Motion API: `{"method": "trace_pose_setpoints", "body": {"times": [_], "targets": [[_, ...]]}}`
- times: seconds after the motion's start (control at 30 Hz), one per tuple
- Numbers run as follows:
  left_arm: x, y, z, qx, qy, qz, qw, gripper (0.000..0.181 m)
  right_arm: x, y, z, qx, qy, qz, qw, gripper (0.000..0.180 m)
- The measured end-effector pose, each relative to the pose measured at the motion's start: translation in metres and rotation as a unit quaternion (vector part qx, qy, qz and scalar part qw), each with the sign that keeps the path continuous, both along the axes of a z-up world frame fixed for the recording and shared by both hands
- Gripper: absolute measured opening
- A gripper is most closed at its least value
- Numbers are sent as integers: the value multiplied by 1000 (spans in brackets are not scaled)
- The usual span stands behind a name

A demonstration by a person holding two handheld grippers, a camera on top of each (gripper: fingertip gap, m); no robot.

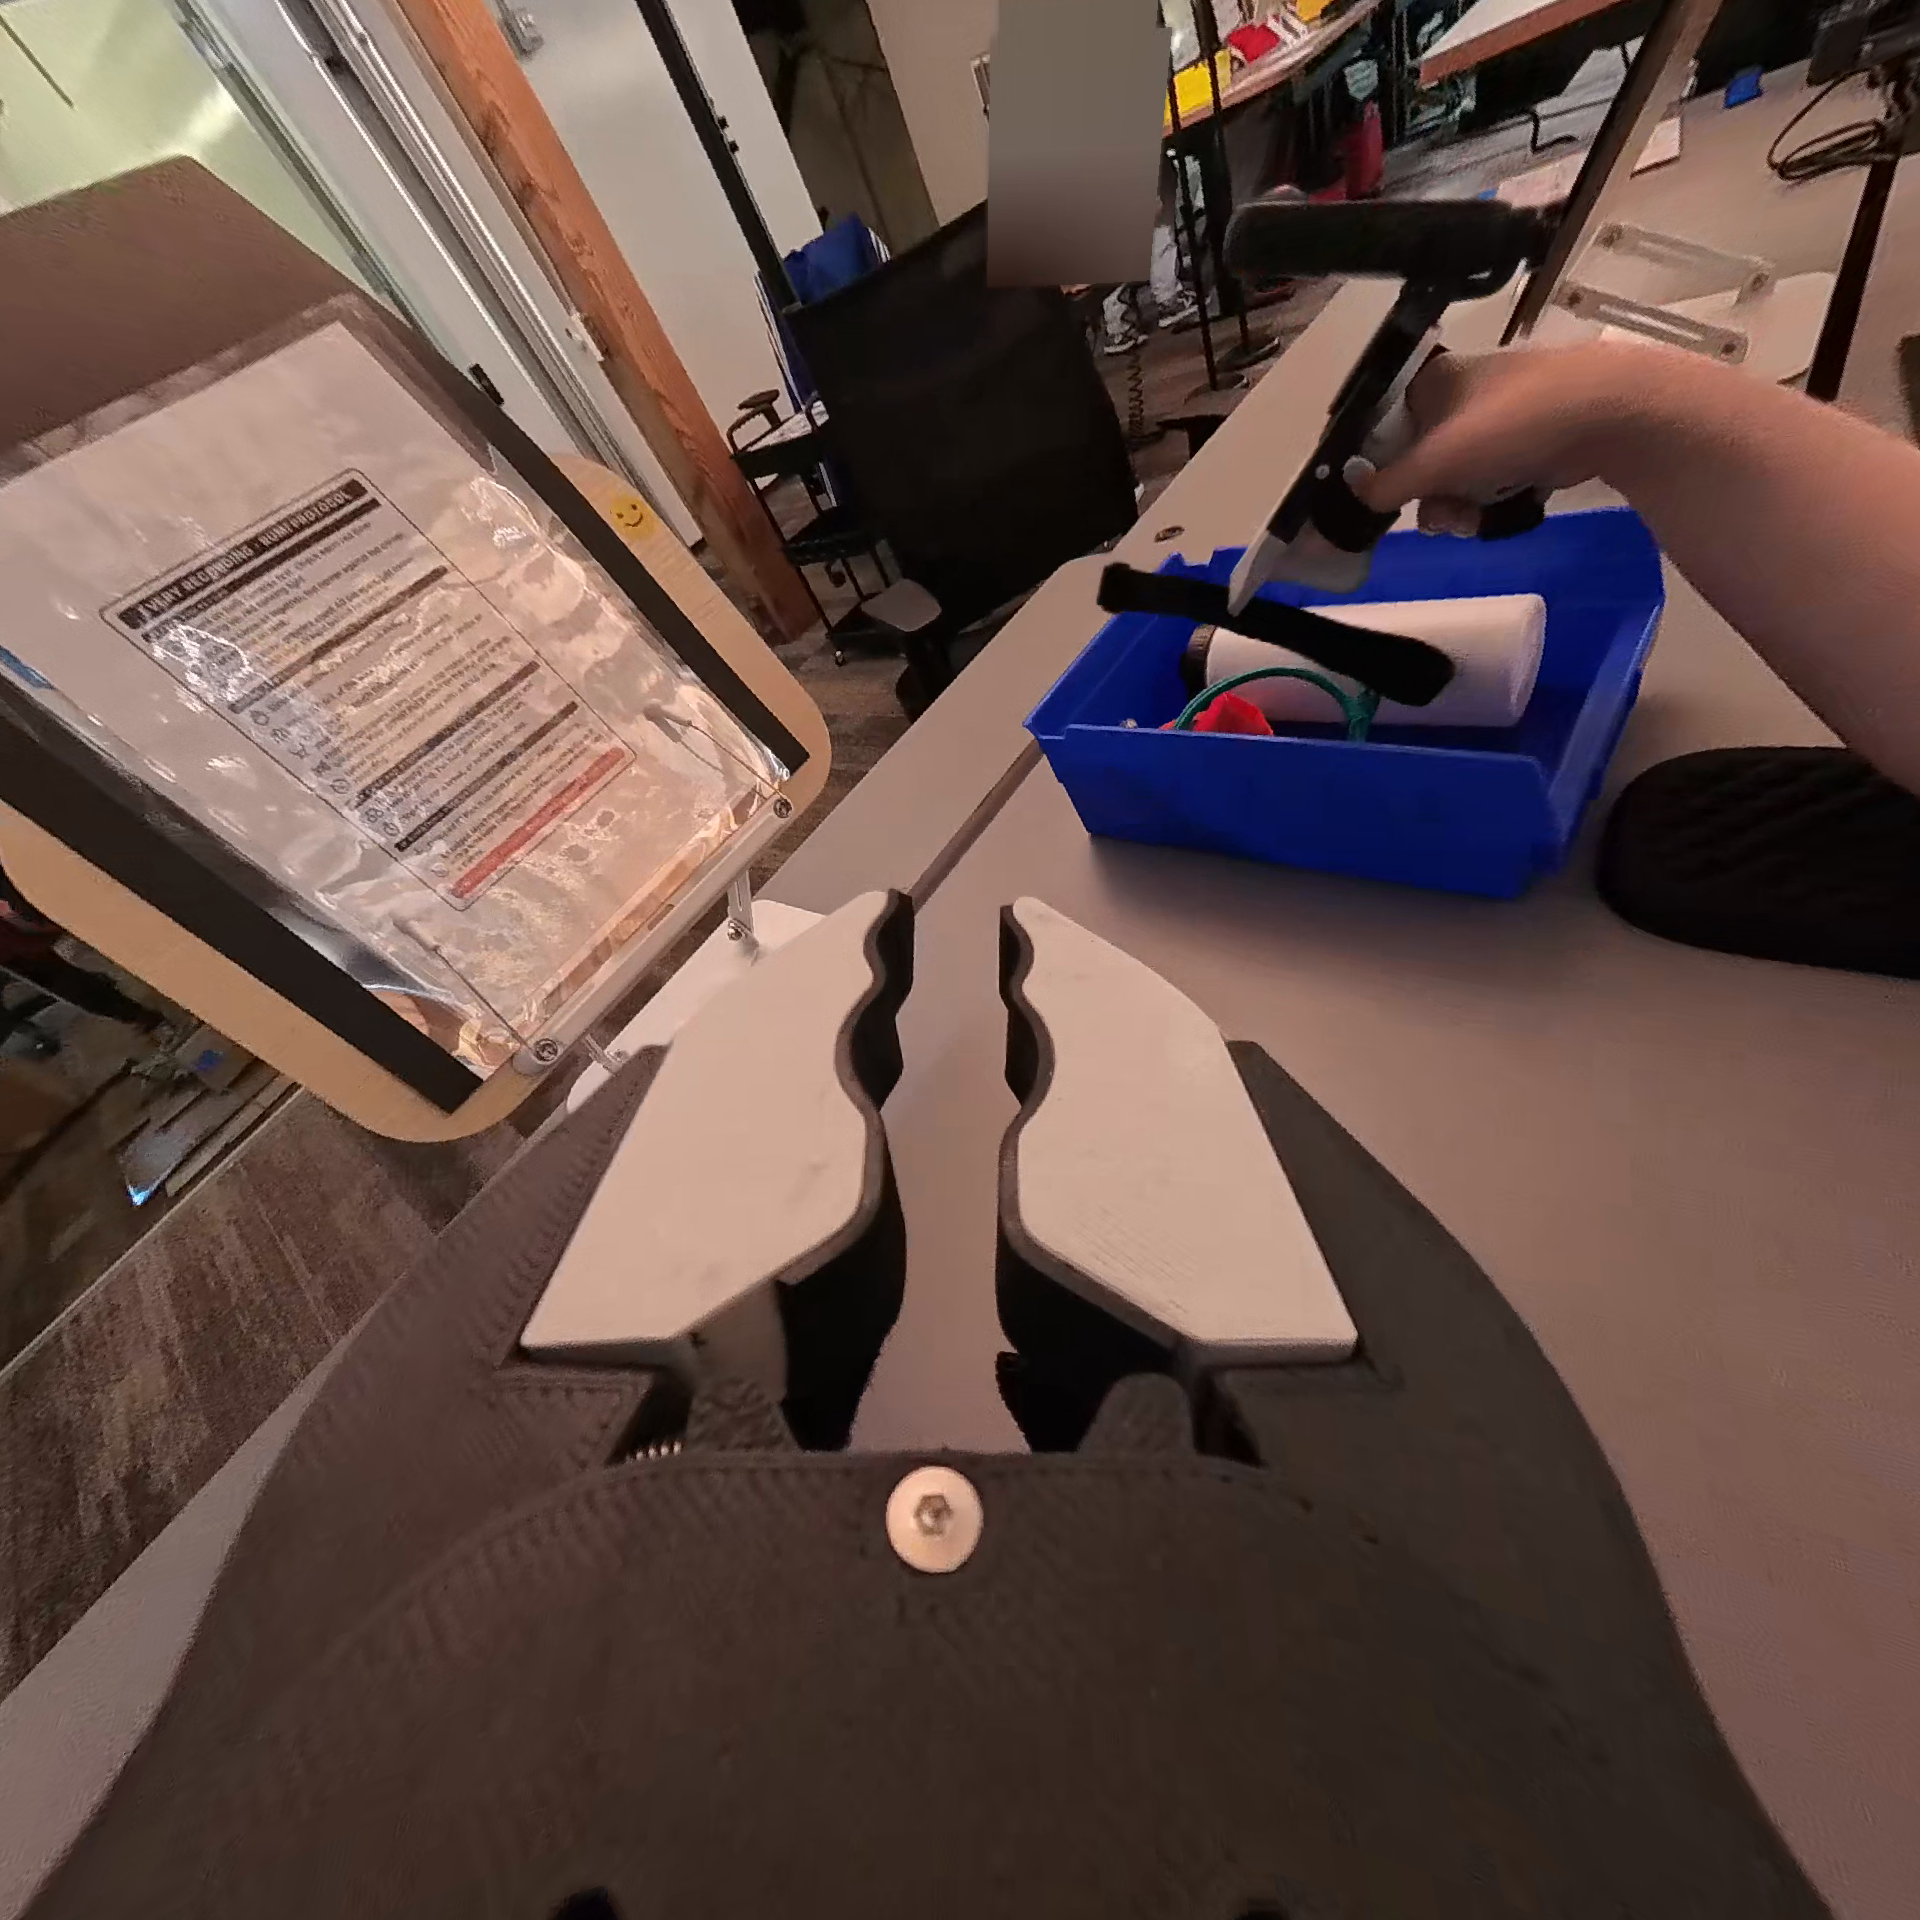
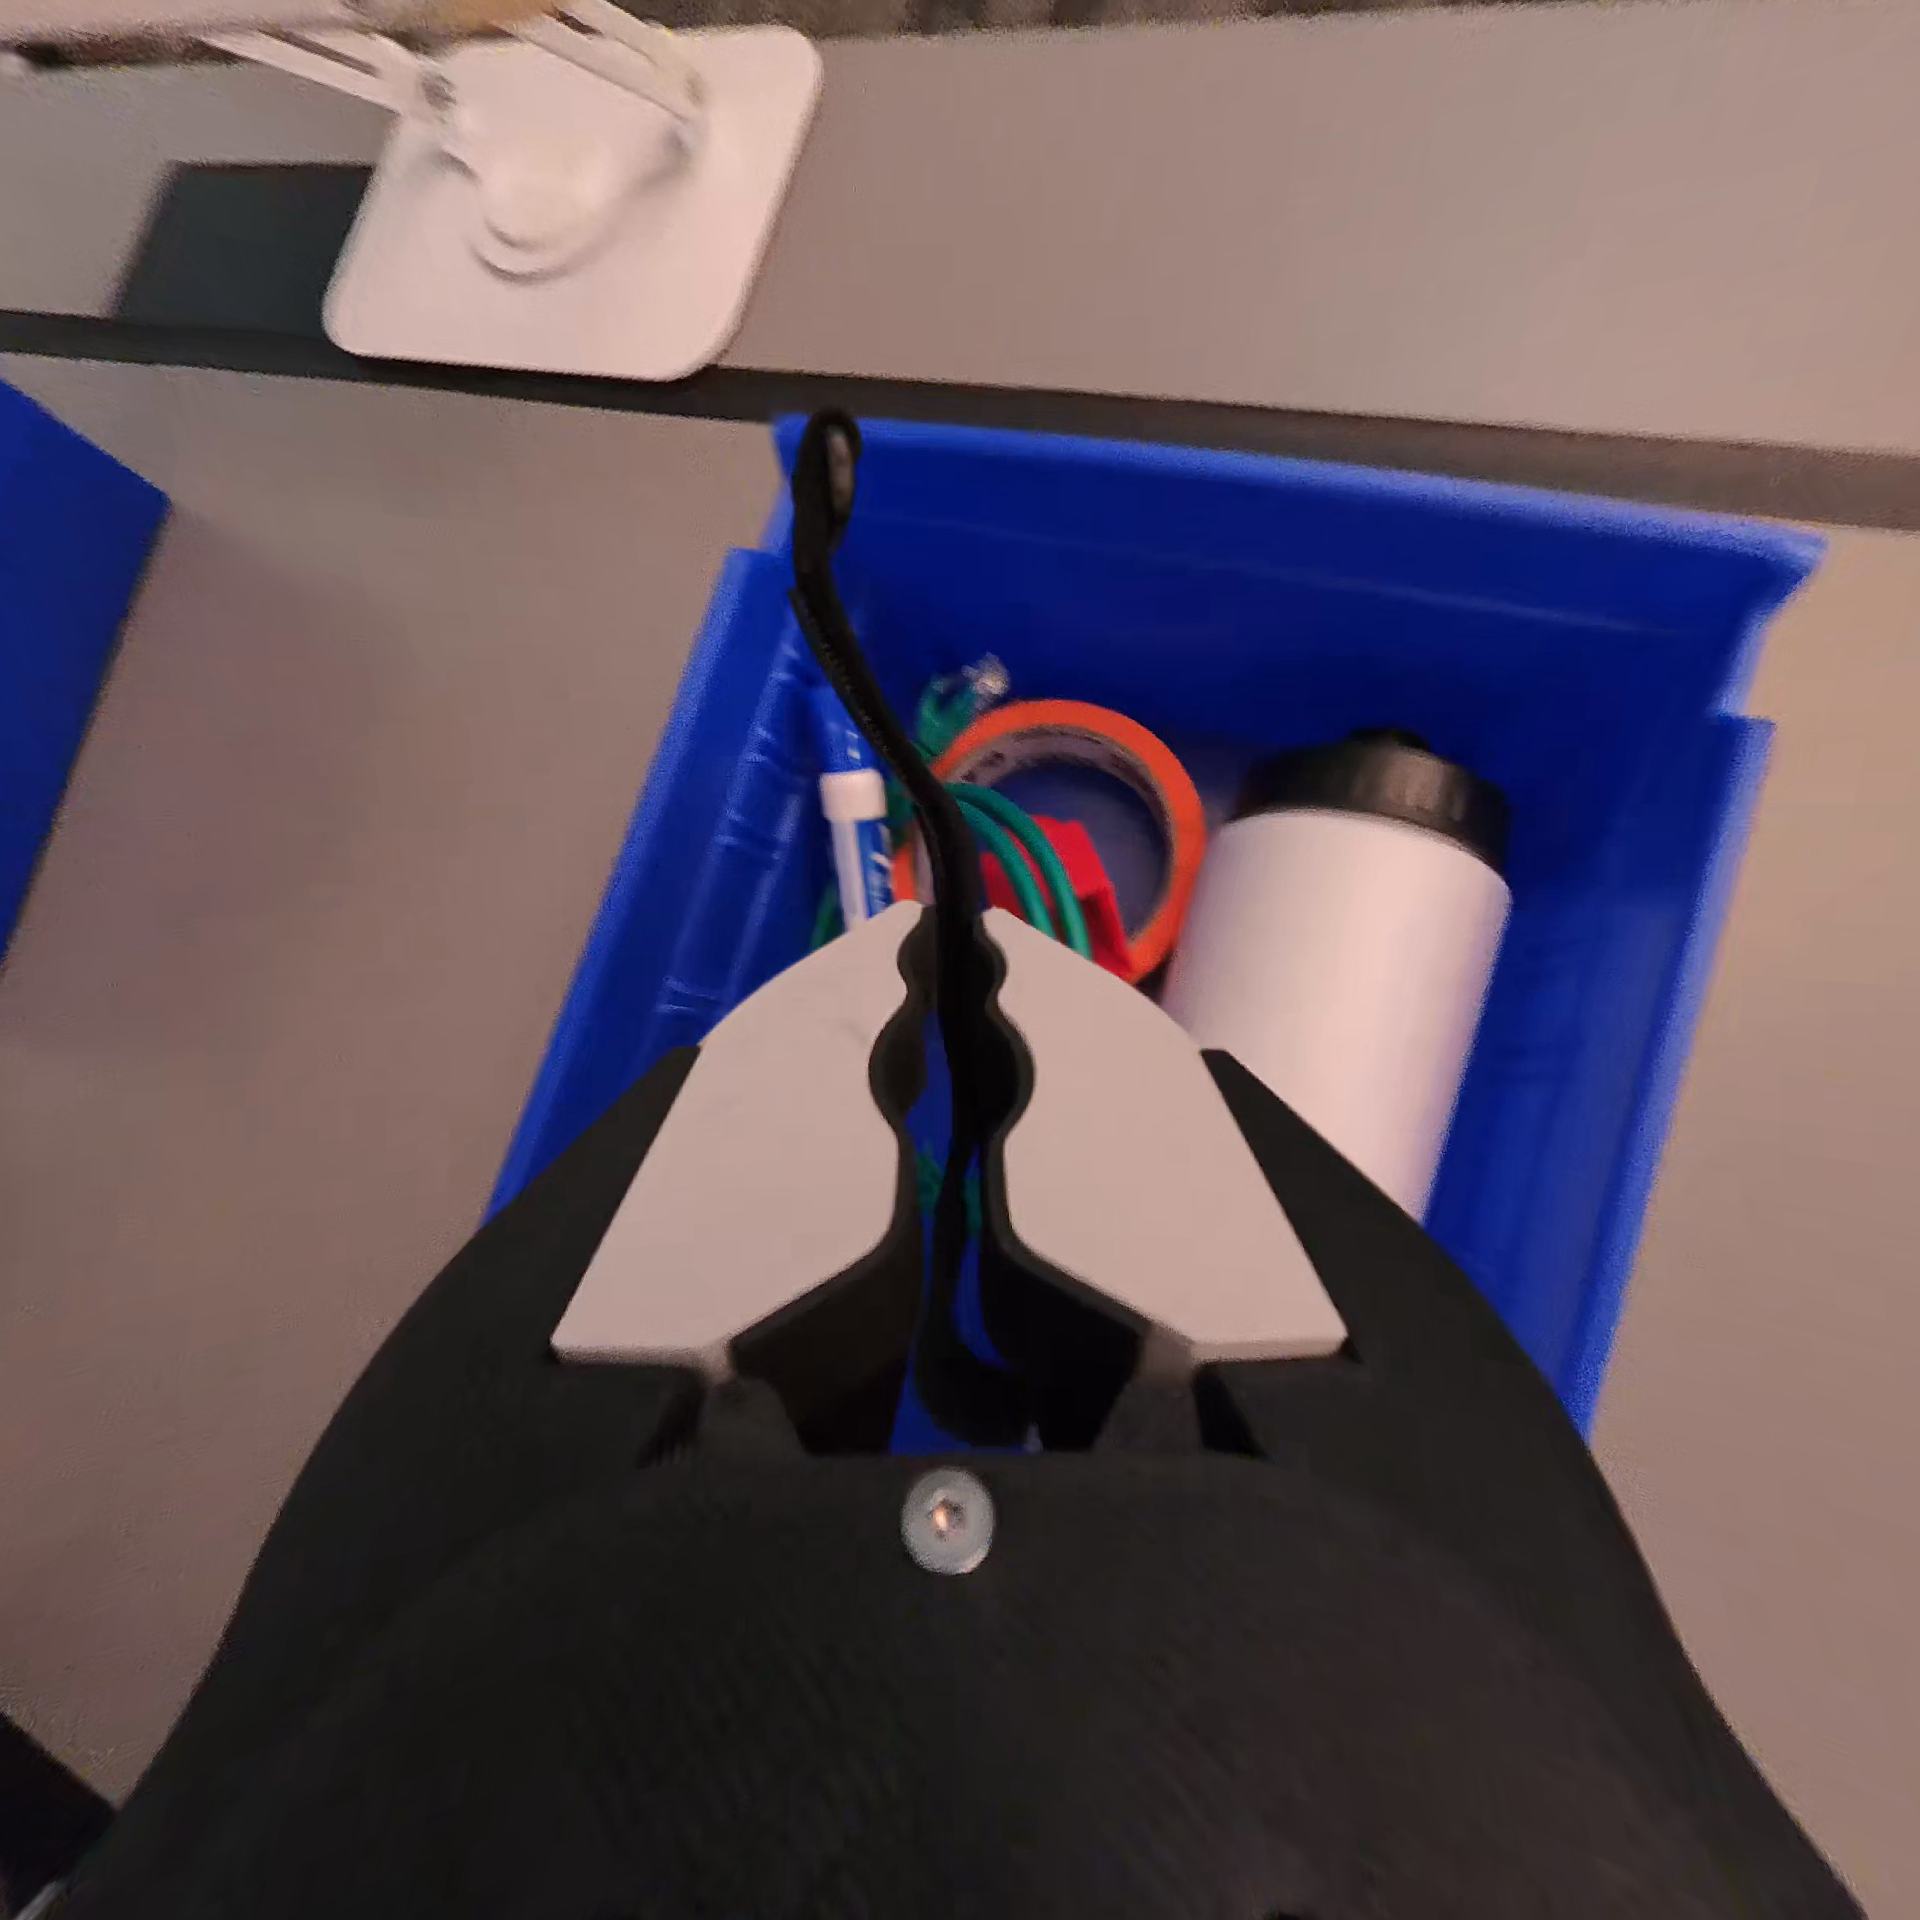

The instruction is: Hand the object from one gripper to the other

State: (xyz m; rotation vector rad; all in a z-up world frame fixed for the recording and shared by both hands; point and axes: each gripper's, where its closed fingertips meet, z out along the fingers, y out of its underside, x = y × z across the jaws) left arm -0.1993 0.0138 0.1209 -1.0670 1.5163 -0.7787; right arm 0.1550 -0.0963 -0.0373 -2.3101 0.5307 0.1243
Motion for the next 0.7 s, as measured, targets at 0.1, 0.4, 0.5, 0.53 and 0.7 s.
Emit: {"method": "trace_pose_setpoints", "body": {"times": [0.1, 0.4, 0.5, 0.53, 0.7], "targets": [[3, 0, -6, 6, 14, 2, 1000, 15, 13, -8, -4, -7, -8, -20, 1000, 7], [8, 1, -21, 16, 54, 11, 998, 14, 38, -7, -38, -69, -81, -29, 994, 9], [7, 5, -24, 18, 65, 21, 998, 16, 28, 3, -50, -71, -37, -11, 997, 21], [5, 8, -24, 21, 67, 30, 997, 17, 30, 1, -49, -75, -37, -20, 996, 24], [-19, 40, -18, 10, 74, 85, 994, 18, 36, -5, 2, -10, -112, -28, 993, 32]]}}
